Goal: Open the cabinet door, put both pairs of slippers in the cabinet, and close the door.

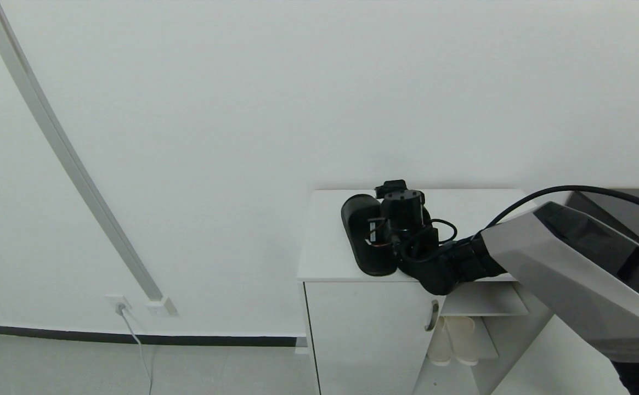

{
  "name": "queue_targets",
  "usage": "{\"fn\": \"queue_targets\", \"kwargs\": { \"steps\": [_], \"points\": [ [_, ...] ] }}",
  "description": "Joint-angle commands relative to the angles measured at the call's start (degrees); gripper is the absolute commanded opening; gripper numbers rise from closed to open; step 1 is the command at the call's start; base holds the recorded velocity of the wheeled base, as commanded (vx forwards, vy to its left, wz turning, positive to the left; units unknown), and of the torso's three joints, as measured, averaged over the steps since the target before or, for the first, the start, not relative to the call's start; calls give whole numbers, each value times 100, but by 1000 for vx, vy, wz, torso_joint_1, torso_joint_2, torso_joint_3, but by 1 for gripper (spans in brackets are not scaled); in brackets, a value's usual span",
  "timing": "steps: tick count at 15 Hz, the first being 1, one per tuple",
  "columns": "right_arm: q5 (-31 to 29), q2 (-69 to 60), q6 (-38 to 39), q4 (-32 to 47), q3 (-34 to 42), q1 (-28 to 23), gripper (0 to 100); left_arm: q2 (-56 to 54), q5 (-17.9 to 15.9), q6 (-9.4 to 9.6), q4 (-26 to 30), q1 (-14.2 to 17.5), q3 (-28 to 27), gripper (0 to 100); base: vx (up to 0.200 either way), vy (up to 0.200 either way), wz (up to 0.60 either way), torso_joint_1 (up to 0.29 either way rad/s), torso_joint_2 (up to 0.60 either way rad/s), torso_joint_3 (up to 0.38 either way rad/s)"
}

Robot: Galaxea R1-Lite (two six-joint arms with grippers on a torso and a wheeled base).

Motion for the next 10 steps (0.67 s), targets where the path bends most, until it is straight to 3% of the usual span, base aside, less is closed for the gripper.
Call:
{"fn": "queue_targets", "kwargs": {
  "steps": [1,6,10],
  "points": [
    [8,-345,27,-11,260,22,0,7,1,-10,-1,0,1,0,0,0,0,0,0,0],
    [245,-1418,282,-91,1710,250,0,7,1,-10,-1,0,1,0,0,0,0,0,0,0],
    [298,-2920,511,-249,3661,874,0,7,-17,25,-1,0,1,0,0,0,0,0,0,0]
  ]
}}
